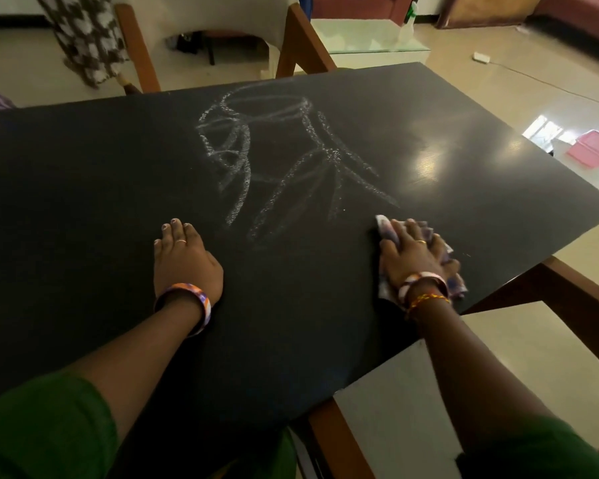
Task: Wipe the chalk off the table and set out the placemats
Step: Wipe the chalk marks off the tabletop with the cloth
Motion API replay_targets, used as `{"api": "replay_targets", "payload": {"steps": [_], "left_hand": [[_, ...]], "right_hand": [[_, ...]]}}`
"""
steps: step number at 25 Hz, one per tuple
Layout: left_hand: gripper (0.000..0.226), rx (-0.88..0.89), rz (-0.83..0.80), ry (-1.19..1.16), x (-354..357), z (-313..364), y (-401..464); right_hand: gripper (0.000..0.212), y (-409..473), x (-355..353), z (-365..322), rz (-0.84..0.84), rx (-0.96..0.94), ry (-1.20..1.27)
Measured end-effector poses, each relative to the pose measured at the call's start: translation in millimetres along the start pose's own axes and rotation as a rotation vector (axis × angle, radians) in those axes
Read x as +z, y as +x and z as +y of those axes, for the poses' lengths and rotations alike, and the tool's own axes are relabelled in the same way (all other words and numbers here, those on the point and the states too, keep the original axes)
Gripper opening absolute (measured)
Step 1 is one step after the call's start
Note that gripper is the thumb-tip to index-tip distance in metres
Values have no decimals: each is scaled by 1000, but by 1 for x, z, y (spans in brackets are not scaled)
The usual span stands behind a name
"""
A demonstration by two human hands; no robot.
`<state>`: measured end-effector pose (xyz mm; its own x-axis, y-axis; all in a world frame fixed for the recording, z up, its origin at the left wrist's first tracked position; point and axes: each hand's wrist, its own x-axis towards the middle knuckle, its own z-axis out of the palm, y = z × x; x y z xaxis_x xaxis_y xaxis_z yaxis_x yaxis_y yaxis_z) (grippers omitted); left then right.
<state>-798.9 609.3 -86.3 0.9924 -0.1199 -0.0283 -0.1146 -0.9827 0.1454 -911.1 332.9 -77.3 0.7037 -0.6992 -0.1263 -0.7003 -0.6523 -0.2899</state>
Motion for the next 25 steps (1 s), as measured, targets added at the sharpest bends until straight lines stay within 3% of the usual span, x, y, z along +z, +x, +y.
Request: {"api": "replay_targets", "payload": {"steps": [3,10,12,16,20,22,25], "left_hand": [[55,-5,0,11,0,1,0],[55,-3,-26,1,-4,1,-1],[55,3,-31,-8,-5,1,-2],[55,5,-24,-44,-3,-1,-2],[55,-1,-15,-28,-1,-1,0],[56,2,-16,-25,-1,-1,1],[56,11,-25,-21,-2,-2,1]], "right_hand": [[55,-5,2,-13,-13,70,-28],[60,-69,42,-105,-148,-456,-149],[59,-53,35,-85,-131,-412,-134],[60,-17,14,-20,-56,-90,-65],[61,-23,14,-26,-22,19,-59],[59,-41,24,-56,-23,-70,-60],[58,-83,46,-109,-94,-405,-93]]}}
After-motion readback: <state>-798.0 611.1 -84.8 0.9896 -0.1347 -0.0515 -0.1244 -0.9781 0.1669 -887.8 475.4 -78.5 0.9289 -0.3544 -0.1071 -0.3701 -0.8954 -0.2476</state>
